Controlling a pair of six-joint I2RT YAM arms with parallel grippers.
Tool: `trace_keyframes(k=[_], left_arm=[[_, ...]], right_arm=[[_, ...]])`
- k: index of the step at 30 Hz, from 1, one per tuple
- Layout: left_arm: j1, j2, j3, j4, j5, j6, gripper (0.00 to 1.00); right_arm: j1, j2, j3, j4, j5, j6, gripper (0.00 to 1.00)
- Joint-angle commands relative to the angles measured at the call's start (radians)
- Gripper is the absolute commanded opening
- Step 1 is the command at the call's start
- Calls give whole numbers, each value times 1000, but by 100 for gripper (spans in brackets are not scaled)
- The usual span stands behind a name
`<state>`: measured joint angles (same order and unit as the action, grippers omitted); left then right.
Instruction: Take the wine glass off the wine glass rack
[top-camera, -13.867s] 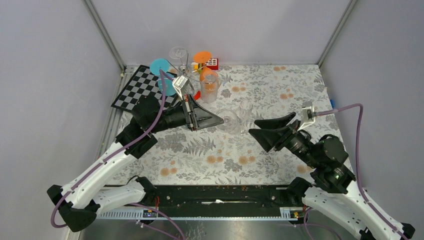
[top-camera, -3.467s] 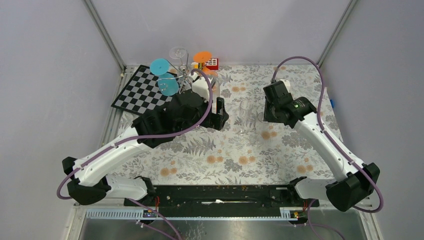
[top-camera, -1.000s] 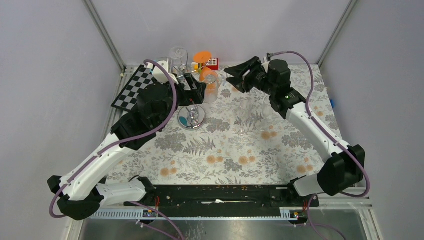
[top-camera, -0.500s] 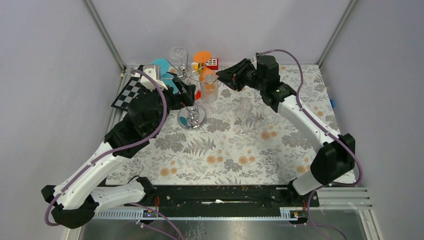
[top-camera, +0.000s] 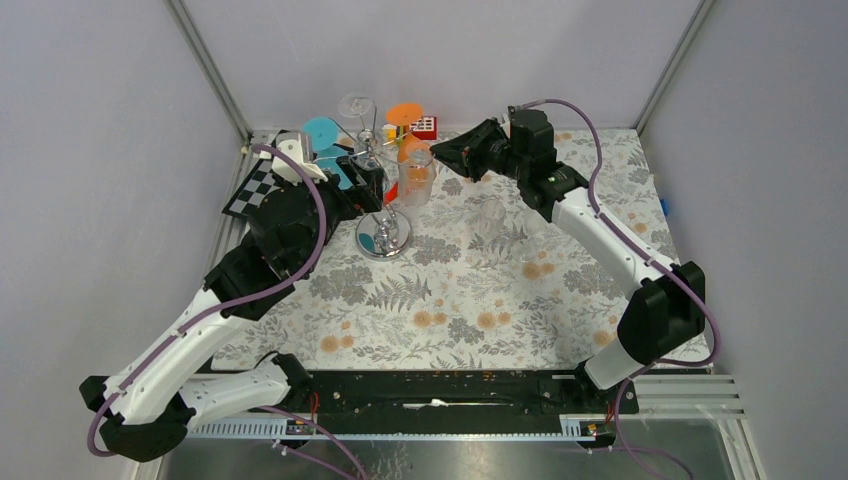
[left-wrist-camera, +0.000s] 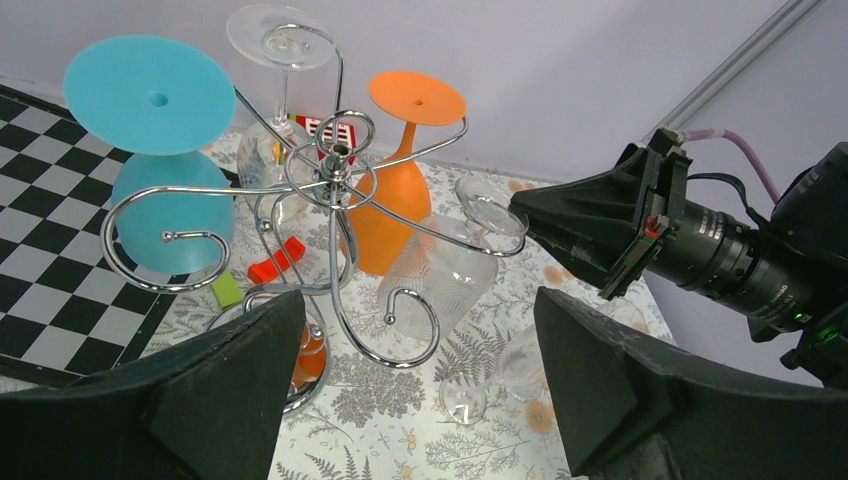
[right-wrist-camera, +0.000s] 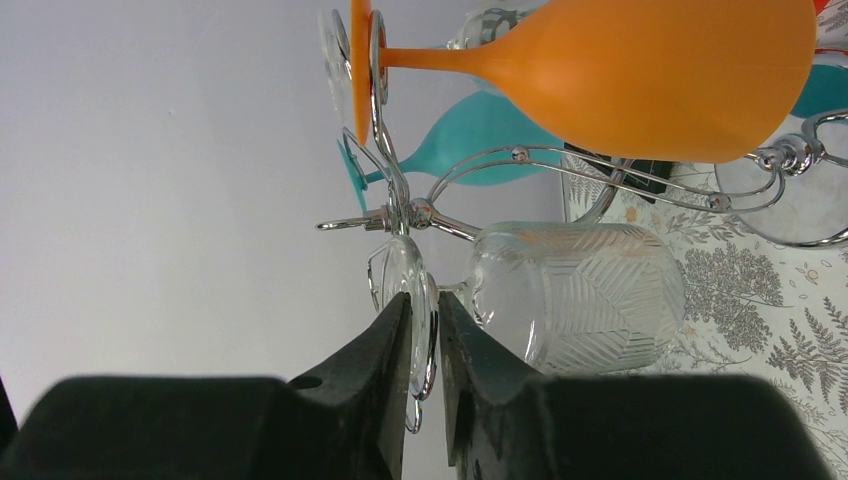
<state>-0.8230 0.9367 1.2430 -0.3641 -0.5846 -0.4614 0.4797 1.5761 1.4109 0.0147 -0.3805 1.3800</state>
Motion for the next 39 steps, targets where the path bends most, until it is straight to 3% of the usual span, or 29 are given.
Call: trace_keyframes(k=[1, 8, 14, 18, 25, 39], left_arm=[[8, -15, -8, 48, -20, -2, 91], [12, -13, -8, 44, -21, -2, 91], [16, -12, -11, 40, -20, -2, 91], [18, -10, -14, 41, -20, -3, 92], [21, -9, -14, 42, -17, -4, 92], [31, 7, -18, 36, -15, -9, 92]], right_arm=[[10, 12, 46, 46, -34, 13, 25], [10, 21, 52, 69, -48, 20, 30], [10, 17, 55, 86, -46, -12, 15], [10, 4, 52, 90, -30, -37, 0], [8, -42, -4, 215, -15, -10, 0], [8, -150, 5, 99, -4, -87, 0]])
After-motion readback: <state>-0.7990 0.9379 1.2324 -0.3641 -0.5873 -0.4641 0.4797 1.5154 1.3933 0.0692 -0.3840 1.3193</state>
